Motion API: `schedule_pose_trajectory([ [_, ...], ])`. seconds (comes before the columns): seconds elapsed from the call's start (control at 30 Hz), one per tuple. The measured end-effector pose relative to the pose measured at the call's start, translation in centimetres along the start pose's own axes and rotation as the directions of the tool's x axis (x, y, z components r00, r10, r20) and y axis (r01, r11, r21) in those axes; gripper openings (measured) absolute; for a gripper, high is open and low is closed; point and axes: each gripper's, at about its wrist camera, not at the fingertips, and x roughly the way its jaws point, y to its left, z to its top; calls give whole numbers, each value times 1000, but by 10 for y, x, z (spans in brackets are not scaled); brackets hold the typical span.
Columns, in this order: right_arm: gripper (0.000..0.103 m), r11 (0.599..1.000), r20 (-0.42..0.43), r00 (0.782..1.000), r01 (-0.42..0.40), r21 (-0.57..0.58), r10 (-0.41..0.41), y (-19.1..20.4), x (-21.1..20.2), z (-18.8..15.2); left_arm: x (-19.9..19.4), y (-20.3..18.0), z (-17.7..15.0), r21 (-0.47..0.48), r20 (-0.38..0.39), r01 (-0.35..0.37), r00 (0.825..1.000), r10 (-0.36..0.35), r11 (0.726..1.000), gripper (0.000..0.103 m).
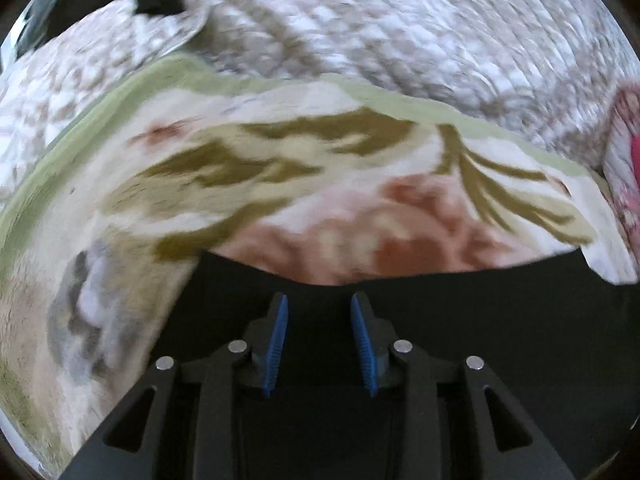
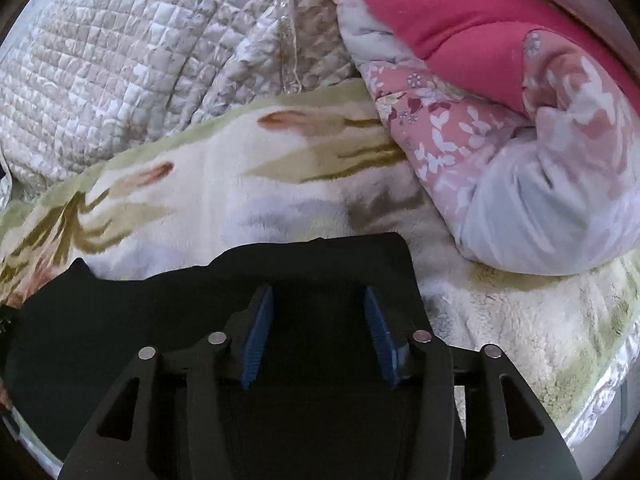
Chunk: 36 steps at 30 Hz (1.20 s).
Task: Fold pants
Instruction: 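Open both grippers and release the folded pants onto the blanket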
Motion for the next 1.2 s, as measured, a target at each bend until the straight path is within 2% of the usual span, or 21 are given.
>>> schedule_pose_trajectory([
  [0.1,49,1000,21,1000,15,-9,-15,9,-12,-1,-6,13,2,-36,5,22,1000,-22,999,36],
  [0.17,49,1000,43,999,-25,-9,26,17,-24,-3,-15,14,0,-38,17,2,1000,-1,999,36],
  [0.27,49,994,46,994,-98,-47,101,38,-44,-15,-36,12,-9,-37,30,35,999,-34,999,36],
  [0.4,49,974,-3,981,-190,-121,192,71,-62,-50,-66,-2,-32,3,41,91,995,-91,996,36],
  [0.53,49,950,-59,968,-252,-187,245,98,-71,-87,-86,-14,-60,52,32,160,986,-162,986,36],
  [0.63,50,933,-134,962,-263,-246,236,114,-61,-116,-87,-22,-80,71,5,191,981,-192,979,37],
  [0.67,50,933,-138,968,-240,-270,209,117,-58,-125,-83,-23,-86,74,-25,189,982,-187,979,37],
  [0.73,50,927,-115,975,-217,-307,190,121,-66,-127,-81,-21,-95,64,-43,183,983,-181,981,37],
  [0.9,50,913,-77,968,-251,-321,239,130,-84,-127,-100,-26,-98,70,-24,191,982,-190,979,37],
  [1.03,50,883,-100,960,-281,-375,263,150,-79,-140,-98,-36,-109,95,-48,209,977,-206,973,37],
  [1.1,52,878,-131,960,-280,-388,248,156,-67,-148,-95,-40,-115,114,-46,202,979,-198,973,42],
  [1.13,53,875,-114,963,-270,-401,245,157,-67,-150,-95,-41,-116,120,-36,207,978,-204,971,47],
  [1.2,56,867,-97,967,-254,-429,235,160,-67,-152,-93,-43,-118,120,-33,216,976,-213,969,51],
])
